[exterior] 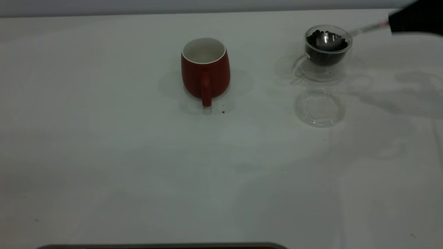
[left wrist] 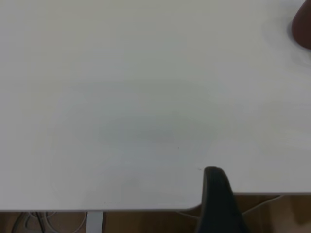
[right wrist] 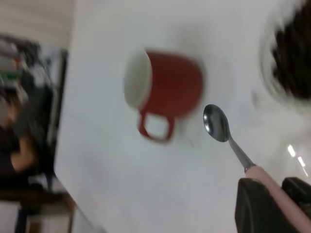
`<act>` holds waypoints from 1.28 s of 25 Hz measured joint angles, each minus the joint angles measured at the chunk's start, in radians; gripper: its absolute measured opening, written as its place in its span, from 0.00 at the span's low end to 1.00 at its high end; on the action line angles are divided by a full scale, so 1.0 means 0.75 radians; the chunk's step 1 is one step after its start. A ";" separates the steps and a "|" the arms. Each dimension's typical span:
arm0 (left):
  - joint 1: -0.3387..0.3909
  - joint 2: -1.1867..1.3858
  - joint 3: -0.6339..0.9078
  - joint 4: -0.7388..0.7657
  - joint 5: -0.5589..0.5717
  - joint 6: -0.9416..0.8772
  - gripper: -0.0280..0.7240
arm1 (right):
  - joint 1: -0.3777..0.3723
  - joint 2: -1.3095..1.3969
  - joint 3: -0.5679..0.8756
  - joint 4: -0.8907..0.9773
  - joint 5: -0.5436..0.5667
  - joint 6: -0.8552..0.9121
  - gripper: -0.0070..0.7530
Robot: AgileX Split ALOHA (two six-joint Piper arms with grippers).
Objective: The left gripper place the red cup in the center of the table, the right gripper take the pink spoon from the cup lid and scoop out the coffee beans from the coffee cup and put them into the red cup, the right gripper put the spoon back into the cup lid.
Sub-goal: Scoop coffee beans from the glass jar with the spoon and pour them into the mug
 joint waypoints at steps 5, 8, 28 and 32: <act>0.000 0.000 0.000 0.000 0.000 -0.002 0.73 | 0.038 -0.002 -0.025 0.059 -0.165 0.038 0.14; 0.000 0.000 0.000 0.000 0.000 -0.002 0.73 | 0.050 -0.002 -0.053 0.069 -0.282 0.084 0.14; 0.000 0.000 0.000 0.000 0.000 -0.001 0.73 | 0.051 0.137 -0.066 0.197 -0.375 0.115 0.14; 0.000 0.000 0.000 0.000 0.000 -0.001 0.73 | 0.062 0.159 -0.068 0.204 -0.364 0.115 0.14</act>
